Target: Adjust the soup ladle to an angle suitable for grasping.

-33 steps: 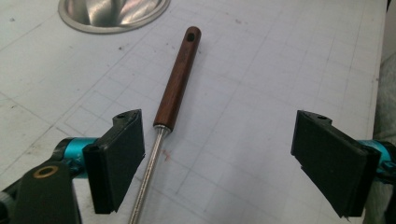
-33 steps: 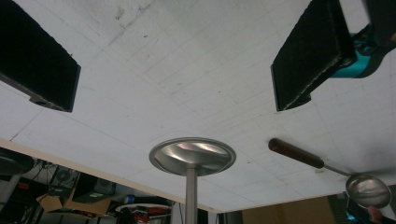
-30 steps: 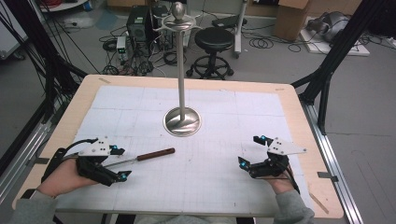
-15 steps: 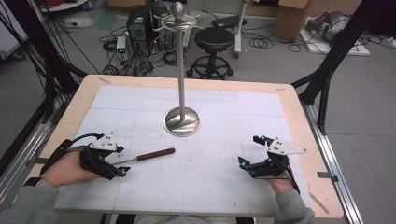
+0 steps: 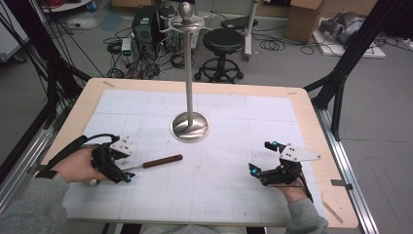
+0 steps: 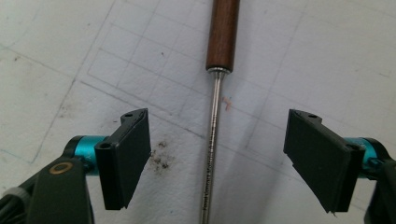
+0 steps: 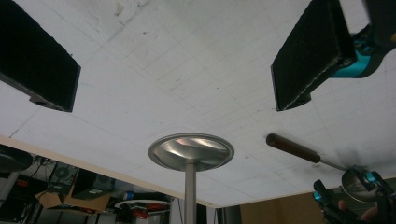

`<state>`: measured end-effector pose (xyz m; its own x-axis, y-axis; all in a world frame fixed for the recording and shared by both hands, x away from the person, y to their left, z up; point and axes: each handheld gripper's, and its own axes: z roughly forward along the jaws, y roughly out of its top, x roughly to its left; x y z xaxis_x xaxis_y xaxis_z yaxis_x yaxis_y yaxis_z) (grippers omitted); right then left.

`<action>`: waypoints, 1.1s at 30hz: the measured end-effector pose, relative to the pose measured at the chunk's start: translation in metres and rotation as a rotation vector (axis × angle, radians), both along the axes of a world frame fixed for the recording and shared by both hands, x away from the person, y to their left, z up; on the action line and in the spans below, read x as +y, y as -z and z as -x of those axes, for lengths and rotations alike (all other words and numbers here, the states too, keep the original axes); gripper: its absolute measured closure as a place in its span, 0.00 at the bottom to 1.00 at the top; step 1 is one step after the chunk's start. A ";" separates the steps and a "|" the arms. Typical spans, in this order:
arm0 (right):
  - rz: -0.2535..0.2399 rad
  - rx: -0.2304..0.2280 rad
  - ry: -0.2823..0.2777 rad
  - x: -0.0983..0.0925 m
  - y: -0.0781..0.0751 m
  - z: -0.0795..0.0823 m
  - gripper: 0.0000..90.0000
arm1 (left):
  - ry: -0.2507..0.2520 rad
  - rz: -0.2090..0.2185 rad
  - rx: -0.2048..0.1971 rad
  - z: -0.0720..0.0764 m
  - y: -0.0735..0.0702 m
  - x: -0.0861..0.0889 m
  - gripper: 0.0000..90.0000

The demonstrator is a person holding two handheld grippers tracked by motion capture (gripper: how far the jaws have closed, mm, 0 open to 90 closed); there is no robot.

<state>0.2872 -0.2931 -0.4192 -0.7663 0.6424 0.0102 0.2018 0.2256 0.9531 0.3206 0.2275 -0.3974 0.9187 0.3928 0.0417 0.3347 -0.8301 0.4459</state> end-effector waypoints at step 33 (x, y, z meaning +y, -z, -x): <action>0.009 -0.001 -0.011 0.002 0.001 0.000 0.00 | 0.116 -0.218 0.093 -0.011 0.009 -0.023 0.79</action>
